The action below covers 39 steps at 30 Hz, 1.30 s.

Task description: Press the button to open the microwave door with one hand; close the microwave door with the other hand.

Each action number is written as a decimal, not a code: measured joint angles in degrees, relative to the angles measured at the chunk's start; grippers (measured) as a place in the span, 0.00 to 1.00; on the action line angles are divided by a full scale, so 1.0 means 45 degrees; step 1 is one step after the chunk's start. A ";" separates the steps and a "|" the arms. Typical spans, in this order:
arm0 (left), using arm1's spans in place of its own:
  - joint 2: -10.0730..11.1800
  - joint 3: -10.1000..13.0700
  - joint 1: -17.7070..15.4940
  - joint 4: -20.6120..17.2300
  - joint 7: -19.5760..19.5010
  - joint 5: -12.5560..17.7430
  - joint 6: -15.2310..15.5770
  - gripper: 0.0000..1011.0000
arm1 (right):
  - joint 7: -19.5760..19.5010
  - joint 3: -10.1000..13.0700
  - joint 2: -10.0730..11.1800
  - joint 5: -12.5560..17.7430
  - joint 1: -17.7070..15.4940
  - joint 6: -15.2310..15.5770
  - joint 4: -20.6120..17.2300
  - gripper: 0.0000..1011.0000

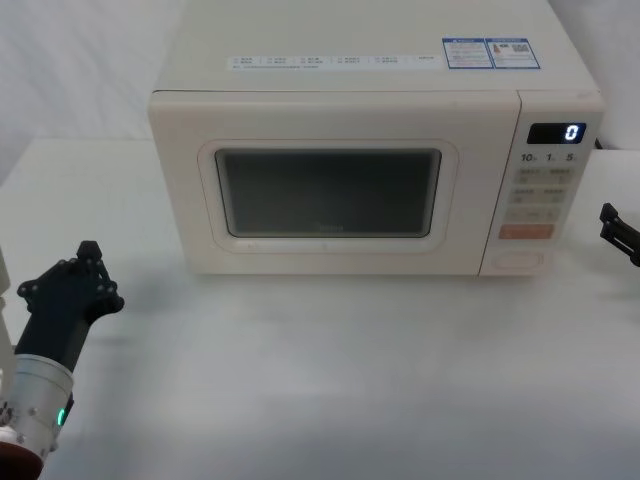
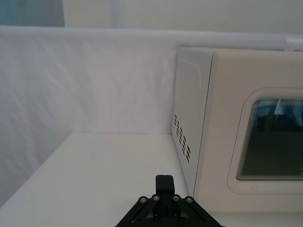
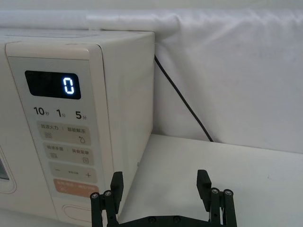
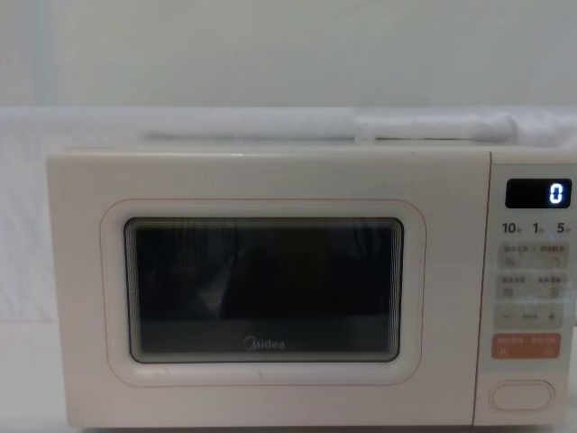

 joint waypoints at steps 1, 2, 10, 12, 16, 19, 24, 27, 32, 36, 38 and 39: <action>-0.0024 -0.0004 0.0000 0.0013 -0.0015 0.0025 0.0033 0.00 | 0.0000 0.0000 0.0000 0.0000 0.0000 0.0000 0.0000 0.99; -0.0046 -0.0011 0.0002 0.0028 -0.0026 0.0050 0.0065 0.00 | 0.0000 0.0000 0.0000 0.0000 0.0000 0.0000 0.0000 0.99; -0.0233 -0.0070 0.0048 0.0092 -0.0007 0.0549 0.0334 0.00 | 0.0000 0.0000 0.0000 0.0000 0.0001 0.0000 0.0000 0.99; -0.0232 -0.0071 0.0047 0.0091 -0.0008 0.0549 0.0334 0.00 | 0.0000 0.0000 0.0000 0.0000 0.0000 0.0000 0.0000 0.99; -0.0232 -0.0071 0.0045 0.0092 -0.0014 0.0522 0.0334 0.00 | 0.0000 0.0000 0.0000 0.0000 0.0000 0.0000 0.0000 0.99; -0.0230 -0.0072 0.0043 0.0092 -0.0017 0.0504 0.0335 0.00 | 0.0000 -0.0001 0.0000 0.0000 0.0000 0.0000 -0.0001 0.99; -0.0223 -0.0072 0.0038 0.0092 -0.0021 0.0474 0.0335 0.00 | 0.0000 0.0000 0.0000 0.0000 0.0000 0.0000 -0.0001 0.99; -0.0221 -0.0072 0.0034 0.0092 -0.0023 0.0460 0.0334 0.06 | 0.0000 0.0000 0.0000 0.0000 0.0001 0.0000 -0.0001 0.99; -0.0216 -0.0071 0.0032 0.0092 -0.0026 0.0436 0.0332 0.21 | 0.0000 0.0000 0.0000 0.0000 0.0001 0.0000 0.0000 0.99; -0.0213 -0.0072 0.0032 0.0092 -0.0029 0.0426 0.0328 0.33 | 0.0000 0.0000 0.0000 0.0000 0.0001 0.0000 0.0000 0.99; -0.0213 -0.0071 0.0032 0.0092 -0.0032 0.0424 0.0326 0.38 | 0.0000 0.0000 0.0000 0.0001 0.0000 0.0000 0.0000 0.99; -0.0213 -0.0072 0.0032 0.0092 -0.0032 0.0422 0.0325 0.41 | 0.0000 0.0000 0.0000 0.0000 0.0000 0.0000 0.0000 0.99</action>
